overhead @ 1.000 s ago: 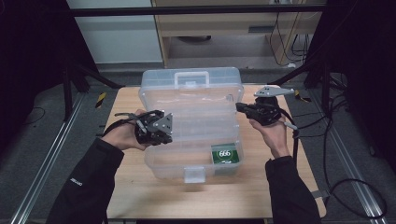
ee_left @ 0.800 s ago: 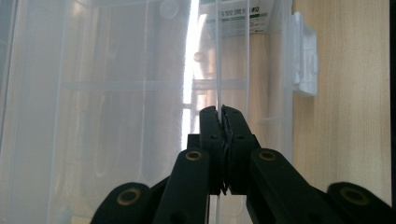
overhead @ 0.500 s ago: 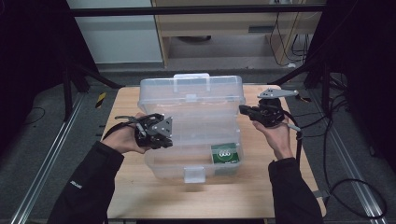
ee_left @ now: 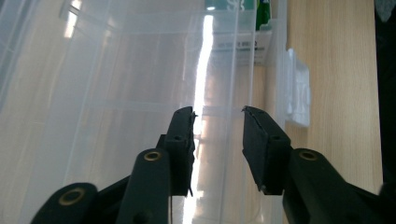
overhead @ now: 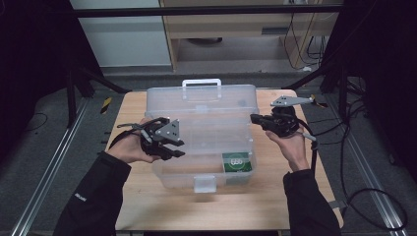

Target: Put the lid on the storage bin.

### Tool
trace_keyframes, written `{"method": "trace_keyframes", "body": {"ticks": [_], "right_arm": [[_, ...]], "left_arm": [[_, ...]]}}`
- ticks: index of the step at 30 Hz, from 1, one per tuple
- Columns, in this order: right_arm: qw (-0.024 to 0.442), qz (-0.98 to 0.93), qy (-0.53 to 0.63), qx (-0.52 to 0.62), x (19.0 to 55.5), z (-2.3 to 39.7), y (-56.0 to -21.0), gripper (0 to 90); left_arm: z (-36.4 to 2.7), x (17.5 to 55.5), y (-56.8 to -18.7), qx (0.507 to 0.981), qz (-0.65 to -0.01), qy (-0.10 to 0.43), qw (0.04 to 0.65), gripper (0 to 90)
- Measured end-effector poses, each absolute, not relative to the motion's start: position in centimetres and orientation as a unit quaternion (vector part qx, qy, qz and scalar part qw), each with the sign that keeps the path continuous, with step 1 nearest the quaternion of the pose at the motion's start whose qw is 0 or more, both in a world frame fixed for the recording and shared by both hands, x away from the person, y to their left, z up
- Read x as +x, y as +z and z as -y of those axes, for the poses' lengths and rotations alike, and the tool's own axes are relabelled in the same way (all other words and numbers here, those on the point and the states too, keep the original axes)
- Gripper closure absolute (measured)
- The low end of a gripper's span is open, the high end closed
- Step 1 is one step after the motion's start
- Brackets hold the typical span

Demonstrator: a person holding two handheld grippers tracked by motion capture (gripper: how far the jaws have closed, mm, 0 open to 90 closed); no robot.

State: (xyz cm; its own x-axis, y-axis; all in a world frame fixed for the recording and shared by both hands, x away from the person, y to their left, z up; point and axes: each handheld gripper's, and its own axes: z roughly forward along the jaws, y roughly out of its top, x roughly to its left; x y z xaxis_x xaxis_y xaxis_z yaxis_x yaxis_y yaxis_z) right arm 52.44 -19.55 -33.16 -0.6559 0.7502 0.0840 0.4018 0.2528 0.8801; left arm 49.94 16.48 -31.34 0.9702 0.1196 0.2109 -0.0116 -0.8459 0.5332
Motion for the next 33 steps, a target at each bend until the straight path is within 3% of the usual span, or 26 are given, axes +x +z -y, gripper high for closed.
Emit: {"method": "trace_keyframes", "body": {"ticks": [5,20,33], "right_arm": [[0.175,-0.772,0.485,0.371,52.2,19.7,-33.4,89.9],[0.172,-0.777,0.483,0.367,51.5,19.8,-33.8,89.9],[0.171,-0.784,0.477,0.358,50.8,19.9,-34.4,90.0]], "left_arm": [[-16.7,50.0,-31.5,0.938,-0.058,0.112,0.324,55.0],[-17.1,48.6,-32.6,0.908,-0.079,0.091,0.401,53.6],[-18.0,47.5,-33.6,0.875,-0.113,0.094,0.461,69.5]]}}
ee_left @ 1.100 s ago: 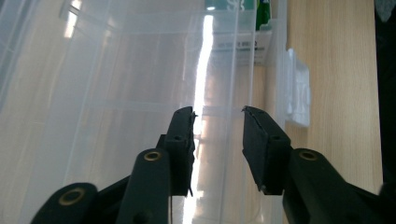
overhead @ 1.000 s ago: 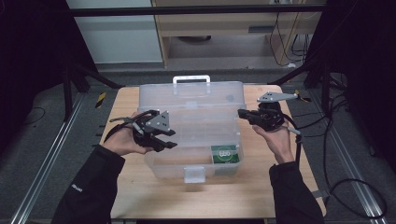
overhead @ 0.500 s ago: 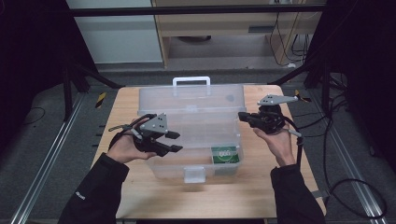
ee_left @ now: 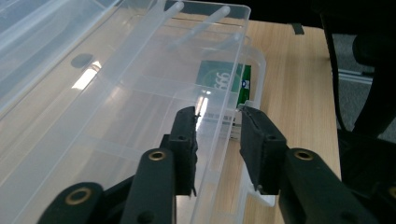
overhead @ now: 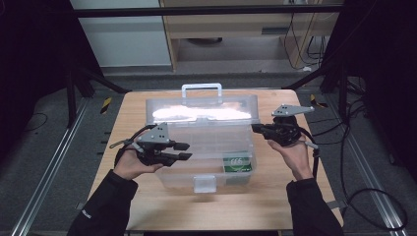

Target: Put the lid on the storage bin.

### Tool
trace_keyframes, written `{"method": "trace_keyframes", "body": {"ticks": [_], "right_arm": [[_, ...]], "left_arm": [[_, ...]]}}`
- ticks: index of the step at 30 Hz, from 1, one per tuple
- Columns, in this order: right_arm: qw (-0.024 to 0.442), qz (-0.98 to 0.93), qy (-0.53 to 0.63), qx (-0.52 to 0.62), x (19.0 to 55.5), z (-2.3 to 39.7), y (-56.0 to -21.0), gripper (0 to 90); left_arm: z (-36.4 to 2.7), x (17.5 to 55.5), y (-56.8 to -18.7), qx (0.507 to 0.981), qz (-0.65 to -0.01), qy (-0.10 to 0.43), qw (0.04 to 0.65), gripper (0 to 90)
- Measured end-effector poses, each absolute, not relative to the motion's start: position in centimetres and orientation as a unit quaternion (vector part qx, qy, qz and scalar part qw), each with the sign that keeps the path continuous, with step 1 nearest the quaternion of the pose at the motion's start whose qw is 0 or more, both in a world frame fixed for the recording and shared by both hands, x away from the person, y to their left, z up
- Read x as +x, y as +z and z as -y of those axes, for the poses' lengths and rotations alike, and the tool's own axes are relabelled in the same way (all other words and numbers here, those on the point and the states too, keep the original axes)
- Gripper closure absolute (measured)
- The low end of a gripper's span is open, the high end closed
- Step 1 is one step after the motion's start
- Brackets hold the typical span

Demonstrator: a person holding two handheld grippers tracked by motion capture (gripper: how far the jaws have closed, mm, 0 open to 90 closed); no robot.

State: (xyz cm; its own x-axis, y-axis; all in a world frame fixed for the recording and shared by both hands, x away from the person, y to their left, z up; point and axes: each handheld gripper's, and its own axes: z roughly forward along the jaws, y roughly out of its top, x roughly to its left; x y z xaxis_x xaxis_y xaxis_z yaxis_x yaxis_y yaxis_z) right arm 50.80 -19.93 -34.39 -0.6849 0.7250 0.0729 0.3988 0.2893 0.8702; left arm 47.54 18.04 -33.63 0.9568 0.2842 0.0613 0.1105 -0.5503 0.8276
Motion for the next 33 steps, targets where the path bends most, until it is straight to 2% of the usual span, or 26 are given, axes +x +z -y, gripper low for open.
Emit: {"method": "trace_keyframes", "body": {"ticks": [8,13,33], "right_arm": [[0.172,-0.787,0.474,0.357,50.6,19.9,-34.5,90.0],[0.165,-0.786,0.476,0.359,50.4,20.0,-34.8,90.0],[0.161,-0.794,0.469,0.353,49.7,20.1,-35.5,90.0]], "left_arm": [[-19.3,47.2,-34.1,0.851,-0.166,0.119,0.484,83.3],[-20.3,47.4,-34.3,0.842,-0.199,0.13,0.484,88.4],[-25.5,48.0,-36.1,0.813,-0.282,0.158,0.483,89.7]]}}
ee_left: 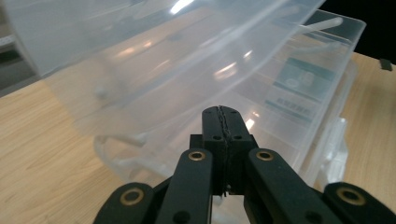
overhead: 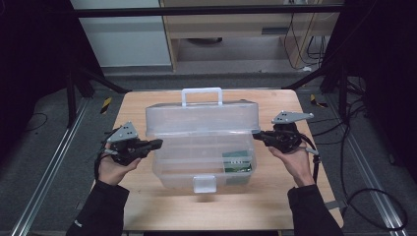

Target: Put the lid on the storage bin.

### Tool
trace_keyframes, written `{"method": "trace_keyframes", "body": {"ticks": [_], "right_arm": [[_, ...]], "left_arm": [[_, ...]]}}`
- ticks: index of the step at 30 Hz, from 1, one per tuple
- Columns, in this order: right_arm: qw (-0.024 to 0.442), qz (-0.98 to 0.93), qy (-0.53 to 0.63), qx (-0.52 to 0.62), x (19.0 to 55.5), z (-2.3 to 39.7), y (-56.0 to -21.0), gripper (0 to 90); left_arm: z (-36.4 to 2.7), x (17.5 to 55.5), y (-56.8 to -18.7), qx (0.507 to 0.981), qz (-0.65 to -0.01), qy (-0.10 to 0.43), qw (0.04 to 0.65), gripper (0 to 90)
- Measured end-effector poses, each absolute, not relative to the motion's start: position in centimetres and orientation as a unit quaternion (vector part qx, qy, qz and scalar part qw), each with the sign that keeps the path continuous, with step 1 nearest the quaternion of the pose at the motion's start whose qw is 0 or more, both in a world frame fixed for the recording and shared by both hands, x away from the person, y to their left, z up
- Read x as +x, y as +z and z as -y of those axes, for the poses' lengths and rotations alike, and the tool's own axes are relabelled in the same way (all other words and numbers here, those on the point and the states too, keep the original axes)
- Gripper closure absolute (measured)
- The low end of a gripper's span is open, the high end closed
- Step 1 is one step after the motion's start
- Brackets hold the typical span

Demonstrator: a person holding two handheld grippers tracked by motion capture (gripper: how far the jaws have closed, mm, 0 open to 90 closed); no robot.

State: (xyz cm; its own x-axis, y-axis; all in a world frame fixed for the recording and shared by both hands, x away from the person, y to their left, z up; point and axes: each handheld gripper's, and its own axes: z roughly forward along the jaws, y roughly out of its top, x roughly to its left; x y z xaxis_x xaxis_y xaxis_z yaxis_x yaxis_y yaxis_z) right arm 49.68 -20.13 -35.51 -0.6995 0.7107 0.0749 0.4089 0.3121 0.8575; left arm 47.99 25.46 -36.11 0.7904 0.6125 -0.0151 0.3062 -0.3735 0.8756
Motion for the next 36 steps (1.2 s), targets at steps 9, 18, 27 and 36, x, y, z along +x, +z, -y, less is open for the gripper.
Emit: {"method": "trace_keyframes", "body": {"ticks": [9,18,27,36], "right_arm": [[0.159,-0.797,0.465,0.352,49.5,20.1,-35.7,90.0],[0.157,-0.799,0.458,0.357,49.1,20.4,-36.3,90.0],[0.155,-0.798,0.458,0.36,48.3,21.0,-37.3,89.8],[0.165,-0.804,0.447,0.356,47.3,20.8,-38.4,89.6]], "left_arm": [[-26.7,48.1,-36.3,0.805,-0.296,0.161,0.488,89.8],[-26.8,48.2,-36.8,0.806,-0.298,0.157,0.486,89.8],[-26.9,47.5,-37.7,0.819,-0.295,0.153,0.468,89.8],[-27.3,47.1,-38.5,0.831,-0.291,0.153,0.449,89.7]]}}
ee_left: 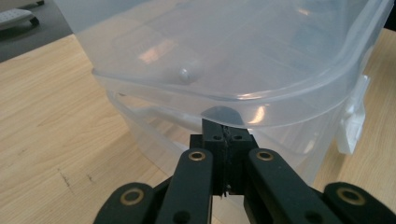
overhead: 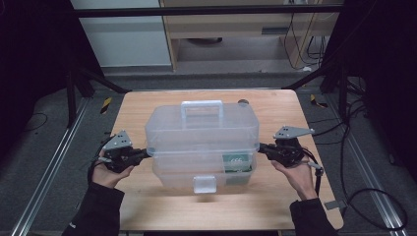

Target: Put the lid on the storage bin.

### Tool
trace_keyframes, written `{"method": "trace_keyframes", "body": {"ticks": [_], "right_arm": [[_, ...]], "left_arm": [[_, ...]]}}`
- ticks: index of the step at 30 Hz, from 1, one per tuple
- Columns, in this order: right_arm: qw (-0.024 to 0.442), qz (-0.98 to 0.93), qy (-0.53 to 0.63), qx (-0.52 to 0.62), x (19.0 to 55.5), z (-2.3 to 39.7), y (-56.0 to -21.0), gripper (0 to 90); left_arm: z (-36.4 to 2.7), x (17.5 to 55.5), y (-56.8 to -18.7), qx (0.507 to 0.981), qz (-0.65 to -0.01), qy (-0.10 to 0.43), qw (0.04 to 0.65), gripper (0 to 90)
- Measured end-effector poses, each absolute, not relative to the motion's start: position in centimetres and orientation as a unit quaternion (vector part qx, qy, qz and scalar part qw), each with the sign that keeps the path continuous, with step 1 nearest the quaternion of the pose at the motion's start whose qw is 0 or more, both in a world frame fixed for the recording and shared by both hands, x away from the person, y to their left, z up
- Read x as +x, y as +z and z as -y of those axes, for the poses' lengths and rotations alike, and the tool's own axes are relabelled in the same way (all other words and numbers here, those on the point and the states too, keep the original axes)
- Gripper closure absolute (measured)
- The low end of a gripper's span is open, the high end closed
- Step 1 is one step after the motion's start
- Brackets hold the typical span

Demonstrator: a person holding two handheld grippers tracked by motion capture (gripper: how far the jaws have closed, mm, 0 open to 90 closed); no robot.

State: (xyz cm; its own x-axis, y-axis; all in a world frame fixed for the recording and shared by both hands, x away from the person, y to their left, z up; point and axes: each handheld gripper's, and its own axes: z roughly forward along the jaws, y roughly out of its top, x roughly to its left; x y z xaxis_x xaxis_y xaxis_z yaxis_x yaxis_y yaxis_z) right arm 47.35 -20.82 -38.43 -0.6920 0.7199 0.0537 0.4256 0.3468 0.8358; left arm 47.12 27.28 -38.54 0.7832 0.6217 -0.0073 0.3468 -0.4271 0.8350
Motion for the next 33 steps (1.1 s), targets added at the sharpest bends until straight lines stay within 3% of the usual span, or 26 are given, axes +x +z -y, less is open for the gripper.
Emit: {"method": "trace_keyframes", "body": {"ticks": [10,20,24,27,28,31,33], "right_arm": [[0.16,-0.814,0.43,0.357,46.6,21.0,-39.7,89.1],[0.174,-0.822,0.391,0.376,47.0,22.2,-41.6,85.5],[0.197,-0.803,0.394,0.402,47.3,23.5,-42.6,74.2],[0.209,-0.791,0.394,0.419,47.5,24.1,-43.0,67.6],[0.216,-0.782,0.395,0.431,47.7,24.7,-43.4,59.0],[0.221,-0.777,0.394,0.438,47.8,25.3,-43.8,53.8],[0.226,-0.77,0.392,0.45,48.0,25.7,-44.2,44.0]], "left_arm": [[-27.5,46.8,-39.6,0.85,-0.288,0.155,0.413,89.4],[-29.1,47.7,-41.3,0.84,-0.347,0.17,0.382,85.4],[-29.4,48.1,-41.9,0.829,-0.372,0.183,0.376,79.7],[-29.6,48.3,-42.3,0.821,-0.385,0.195,0.374,67.7],[-30.0,48.6,-42.7,0.812,-0.4,0.203,0.374,64.2],[-30.5,48.8,-43.0,0.802,-0.416,0.208,0.375,53.0],[-31.0,49.0,-43.3,0.795,-0.43,0.215,0.37,49.3]]}}
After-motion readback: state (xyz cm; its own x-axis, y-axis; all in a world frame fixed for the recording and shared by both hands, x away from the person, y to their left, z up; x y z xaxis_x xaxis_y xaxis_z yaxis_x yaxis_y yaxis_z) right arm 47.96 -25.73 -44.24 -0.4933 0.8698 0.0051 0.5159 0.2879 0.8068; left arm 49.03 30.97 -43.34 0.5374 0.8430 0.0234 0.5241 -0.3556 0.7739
